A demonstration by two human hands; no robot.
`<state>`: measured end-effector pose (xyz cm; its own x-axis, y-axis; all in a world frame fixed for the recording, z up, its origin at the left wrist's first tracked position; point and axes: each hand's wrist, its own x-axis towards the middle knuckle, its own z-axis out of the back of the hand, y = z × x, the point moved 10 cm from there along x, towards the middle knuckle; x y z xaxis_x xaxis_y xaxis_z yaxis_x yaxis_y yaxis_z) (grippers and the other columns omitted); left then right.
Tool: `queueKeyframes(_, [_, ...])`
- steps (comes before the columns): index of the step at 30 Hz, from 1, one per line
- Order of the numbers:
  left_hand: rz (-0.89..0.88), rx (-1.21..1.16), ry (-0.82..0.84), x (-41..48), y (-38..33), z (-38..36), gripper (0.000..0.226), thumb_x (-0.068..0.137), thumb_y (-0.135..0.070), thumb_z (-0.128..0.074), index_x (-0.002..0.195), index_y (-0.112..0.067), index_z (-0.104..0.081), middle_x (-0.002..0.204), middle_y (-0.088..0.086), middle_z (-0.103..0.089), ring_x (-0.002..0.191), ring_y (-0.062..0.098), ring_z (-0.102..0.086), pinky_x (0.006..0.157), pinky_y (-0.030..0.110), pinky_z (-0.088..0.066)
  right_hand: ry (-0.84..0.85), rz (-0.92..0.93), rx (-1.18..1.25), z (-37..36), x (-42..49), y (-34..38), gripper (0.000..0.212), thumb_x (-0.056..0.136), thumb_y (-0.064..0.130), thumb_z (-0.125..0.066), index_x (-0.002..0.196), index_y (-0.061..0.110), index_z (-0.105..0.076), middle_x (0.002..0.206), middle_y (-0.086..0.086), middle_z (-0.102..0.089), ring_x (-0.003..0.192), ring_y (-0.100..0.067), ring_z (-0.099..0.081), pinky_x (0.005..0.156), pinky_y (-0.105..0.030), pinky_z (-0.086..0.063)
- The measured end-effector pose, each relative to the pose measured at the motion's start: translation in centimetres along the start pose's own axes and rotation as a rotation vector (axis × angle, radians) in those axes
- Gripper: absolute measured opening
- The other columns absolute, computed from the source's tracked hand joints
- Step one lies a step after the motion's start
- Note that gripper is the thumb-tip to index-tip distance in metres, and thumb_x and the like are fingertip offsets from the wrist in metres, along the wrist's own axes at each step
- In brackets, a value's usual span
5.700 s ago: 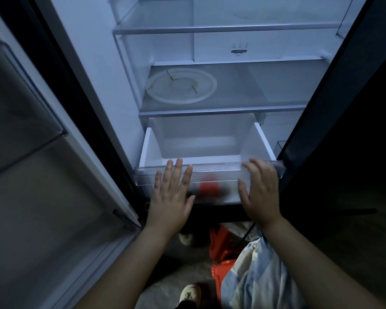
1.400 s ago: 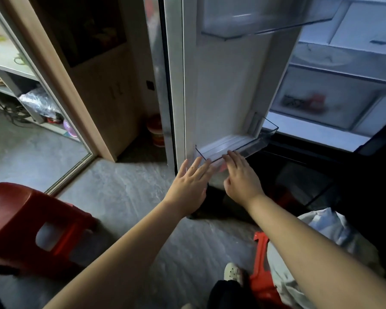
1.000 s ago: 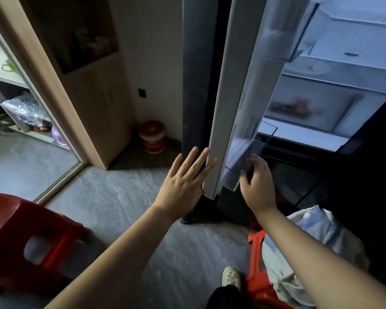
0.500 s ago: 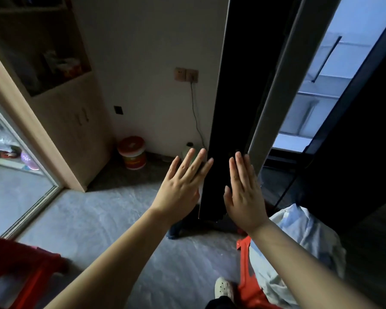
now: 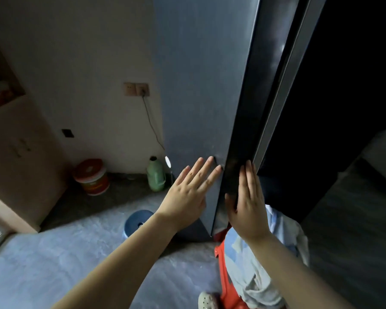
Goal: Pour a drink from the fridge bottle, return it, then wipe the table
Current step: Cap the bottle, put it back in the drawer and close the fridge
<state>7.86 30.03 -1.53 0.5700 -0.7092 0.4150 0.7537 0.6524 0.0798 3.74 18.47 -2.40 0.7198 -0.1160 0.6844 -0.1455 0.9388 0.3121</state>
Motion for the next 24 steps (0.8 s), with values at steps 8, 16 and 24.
queueKeyframes(8, [-0.1, 0.041, -0.058, 8.4, -2.5, -1.7, 0.081, 0.077, -0.022, -0.063, 0.15, -0.018, -0.026, 0.155, 0.007, -0.028, 0.142, 0.029, -0.026, 0.112, 0.047, -0.025, -0.024, -0.057, 0.029, 0.3, 3.6, -8.2, 0.075, 0.095, 0.052, -0.041, 0.142, -0.006, -0.032, 0.152, -0.02, -0.028, 0.142, -0.027, -0.027, 0.114, -0.035, -0.029])
queueKeyframes(16, [-0.181, 0.091, -0.071, 15.6, -3.8, -5.0, 0.081, 0.076, -0.019, -0.059, 0.15, -0.02, -0.025, 0.156, 0.005, -0.026, 0.141, 0.026, -0.03, 0.112, 0.048, -0.027, -0.033, -0.04, 0.017, -0.6, 8.2, -16.4, 0.067, 0.092, 0.035, -0.048, 0.145, -0.001, -0.028, 0.154, -0.014, -0.024, 0.144, -0.023, -0.023, 0.113, -0.043, -0.029])
queueKeyframes(24, [-0.128, 0.155, -0.216, 21.0, -1.3, -4.9, 0.084, 0.076, -0.029, -0.063, 0.15, -0.021, -0.024, 0.158, 0.006, -0.018, 0.146, 0.026, -0.017, 0.114, 0.052, -0.022, -0.206, 0.012, -0.012, -0.6, 11.9, -20.4, 0.06, 0.09, 0.02, -0.051, 0.143, 0.001, -0.029, 0.153, -0.016, -0.023, 0.143, -0.027, -0.024, 0.113, -0.04, -0.031])
